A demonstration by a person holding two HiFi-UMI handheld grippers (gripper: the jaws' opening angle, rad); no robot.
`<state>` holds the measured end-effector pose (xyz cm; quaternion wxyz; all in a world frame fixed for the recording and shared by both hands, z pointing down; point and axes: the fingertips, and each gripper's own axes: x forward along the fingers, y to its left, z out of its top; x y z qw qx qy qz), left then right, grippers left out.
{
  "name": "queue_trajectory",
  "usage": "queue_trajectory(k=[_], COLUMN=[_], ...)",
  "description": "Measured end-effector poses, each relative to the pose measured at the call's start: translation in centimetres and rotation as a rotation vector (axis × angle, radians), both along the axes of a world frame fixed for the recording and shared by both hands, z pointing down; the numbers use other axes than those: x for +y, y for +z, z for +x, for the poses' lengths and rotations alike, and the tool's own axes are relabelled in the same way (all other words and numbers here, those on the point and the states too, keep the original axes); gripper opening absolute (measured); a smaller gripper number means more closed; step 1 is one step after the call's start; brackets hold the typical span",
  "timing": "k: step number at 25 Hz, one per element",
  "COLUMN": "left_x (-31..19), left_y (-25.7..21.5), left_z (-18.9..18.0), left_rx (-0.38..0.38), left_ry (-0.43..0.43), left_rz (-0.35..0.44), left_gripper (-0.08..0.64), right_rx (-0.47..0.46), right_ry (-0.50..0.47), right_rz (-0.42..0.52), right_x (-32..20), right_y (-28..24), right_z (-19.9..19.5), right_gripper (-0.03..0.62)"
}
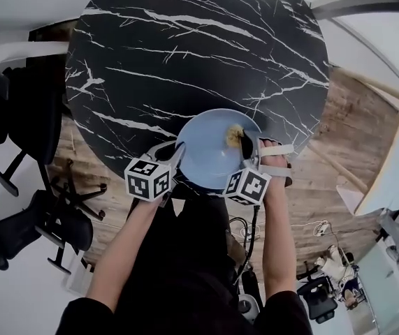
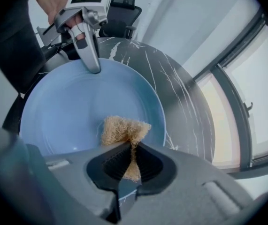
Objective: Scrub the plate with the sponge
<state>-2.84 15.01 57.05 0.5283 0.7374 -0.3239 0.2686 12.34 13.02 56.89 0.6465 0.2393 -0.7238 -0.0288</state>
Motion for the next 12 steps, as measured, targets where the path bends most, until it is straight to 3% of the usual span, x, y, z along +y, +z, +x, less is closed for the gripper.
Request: queue_trajectory(k=[7, 12], left_x=[-0.1, -0.1], left_y=[0.0, 0.0], left_z=[0.4, 0.2], left_rx=[0.002, 0.008], left_ry=[-0.039, -0.102], left_rz=[-0.006, -0.014], left_gripper=[0.025, 0.018], right_rx=[0.029, 0.062], right_ry=[0.032, 0.048], right_rz=[0.099, 0.088], right_x=[-1.9, -1.0], right_y=[-0.3, -0.7], right_z=[0.7, 1.1], right_gripper=[0.031, 0.031])
